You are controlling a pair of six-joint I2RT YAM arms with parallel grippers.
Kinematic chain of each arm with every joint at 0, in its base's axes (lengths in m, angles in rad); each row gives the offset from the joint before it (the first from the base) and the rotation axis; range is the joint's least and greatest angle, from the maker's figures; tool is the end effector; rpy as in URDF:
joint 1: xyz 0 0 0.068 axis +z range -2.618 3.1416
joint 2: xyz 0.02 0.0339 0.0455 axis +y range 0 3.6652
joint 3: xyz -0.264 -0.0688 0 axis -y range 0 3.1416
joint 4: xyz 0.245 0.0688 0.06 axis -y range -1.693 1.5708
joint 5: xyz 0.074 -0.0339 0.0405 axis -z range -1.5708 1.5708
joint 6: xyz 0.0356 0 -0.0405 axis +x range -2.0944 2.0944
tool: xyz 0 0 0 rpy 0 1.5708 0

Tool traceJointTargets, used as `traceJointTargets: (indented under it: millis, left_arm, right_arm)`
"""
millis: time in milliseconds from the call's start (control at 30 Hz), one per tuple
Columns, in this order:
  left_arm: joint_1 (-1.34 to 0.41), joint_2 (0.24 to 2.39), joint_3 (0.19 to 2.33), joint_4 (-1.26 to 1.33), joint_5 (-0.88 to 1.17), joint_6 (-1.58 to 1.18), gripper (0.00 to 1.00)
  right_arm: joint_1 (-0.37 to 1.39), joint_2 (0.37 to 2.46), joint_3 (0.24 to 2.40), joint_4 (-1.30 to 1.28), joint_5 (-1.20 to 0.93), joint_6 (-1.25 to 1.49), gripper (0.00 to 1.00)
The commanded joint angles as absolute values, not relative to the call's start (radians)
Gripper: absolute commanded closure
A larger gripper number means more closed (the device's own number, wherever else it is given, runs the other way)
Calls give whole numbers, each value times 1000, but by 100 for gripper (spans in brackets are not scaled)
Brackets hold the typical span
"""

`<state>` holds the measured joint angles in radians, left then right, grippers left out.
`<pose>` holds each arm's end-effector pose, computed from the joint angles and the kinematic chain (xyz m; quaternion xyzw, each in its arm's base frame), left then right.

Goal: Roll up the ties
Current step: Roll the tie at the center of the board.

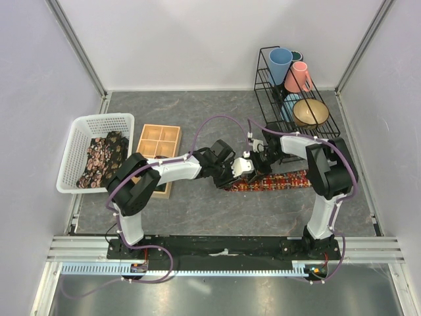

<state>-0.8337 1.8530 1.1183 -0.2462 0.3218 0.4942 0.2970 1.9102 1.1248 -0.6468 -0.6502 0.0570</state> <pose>0.2440 -0.2856 0.1578 0.6187 0.7151 -0.1996 0.2569 0.3166 0.1194 0.1303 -0.1351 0.9359 0.3252 0.0085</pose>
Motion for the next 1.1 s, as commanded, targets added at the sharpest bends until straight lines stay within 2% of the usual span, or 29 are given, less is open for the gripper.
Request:
traceJointTargets:
  millis: [0,233,500,667,700,800,1067]
  left_arm:
    - [-831,1821,1137,-313,258,538,98]
    - [-822,1746,1114,-269,259,534,98]
    - [-827,1815,1094,-317,224,624,98]
    - [-833,1868,1117,-360,186,623,98]
    - [-833,1867,1114,-360,184,621,98]
    - [-833,1868,1108,-356,187,612,97]
    - [-838,1873,1111,-354,204,586,96]
  right_arm:
    - [307,1989,1097,-591,-511,12,76]
    - [305,2008,1086,-575,-476,8,76]
    - [307,1967,1120,-565,-534,8,75]
    - [304,1873,1135,-563,-722,50,63]
    - [304,1858,1135,-557,-759,70,56]
    - [311,1829,1126,-514,-870,155,44]
    - [350,1896,1069,-295,-943,330,44]
